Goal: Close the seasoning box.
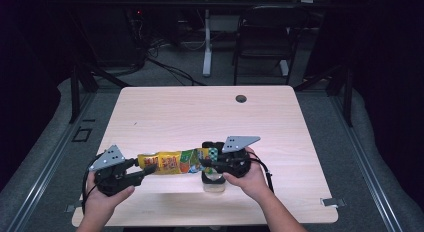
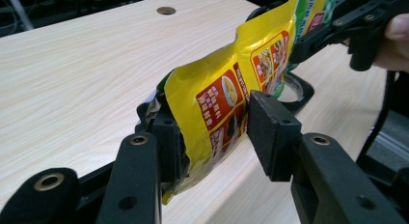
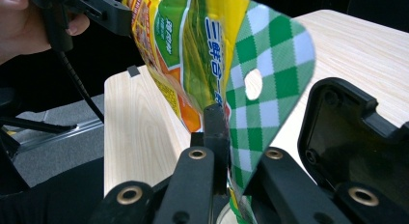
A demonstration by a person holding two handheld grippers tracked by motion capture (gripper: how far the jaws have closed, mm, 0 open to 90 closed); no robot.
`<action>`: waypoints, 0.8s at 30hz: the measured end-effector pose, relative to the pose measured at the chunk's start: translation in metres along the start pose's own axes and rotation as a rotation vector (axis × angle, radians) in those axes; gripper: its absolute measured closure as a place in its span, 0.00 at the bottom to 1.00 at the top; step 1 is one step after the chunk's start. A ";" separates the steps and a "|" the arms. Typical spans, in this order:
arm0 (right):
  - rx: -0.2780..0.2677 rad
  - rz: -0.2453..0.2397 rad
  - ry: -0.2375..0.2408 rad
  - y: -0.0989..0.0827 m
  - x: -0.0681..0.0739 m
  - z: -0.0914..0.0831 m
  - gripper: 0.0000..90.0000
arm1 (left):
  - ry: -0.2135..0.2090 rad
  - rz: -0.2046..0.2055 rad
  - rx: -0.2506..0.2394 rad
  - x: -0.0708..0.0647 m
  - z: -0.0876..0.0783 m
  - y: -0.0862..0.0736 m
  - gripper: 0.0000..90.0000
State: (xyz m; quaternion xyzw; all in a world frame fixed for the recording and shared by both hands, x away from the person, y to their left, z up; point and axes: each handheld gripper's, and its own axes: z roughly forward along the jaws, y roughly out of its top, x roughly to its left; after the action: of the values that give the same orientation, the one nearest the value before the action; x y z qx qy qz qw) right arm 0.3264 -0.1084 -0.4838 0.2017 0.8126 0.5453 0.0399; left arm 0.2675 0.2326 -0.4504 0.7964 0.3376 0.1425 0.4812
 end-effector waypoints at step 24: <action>-0.015 0.015 0.009 -0.006 -0.001 0.000 0.99 | -0.014 0.004 -0.040 -0.004 -0.001 0.007 0.70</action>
State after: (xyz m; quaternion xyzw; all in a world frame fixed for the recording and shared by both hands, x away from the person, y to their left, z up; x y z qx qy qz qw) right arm 0.3258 -0.1110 -0.4896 0.2053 0.8072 0.5524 0.0338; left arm 0.2668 0.2284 -0.4434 0.7881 0.3297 0.1444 0.4993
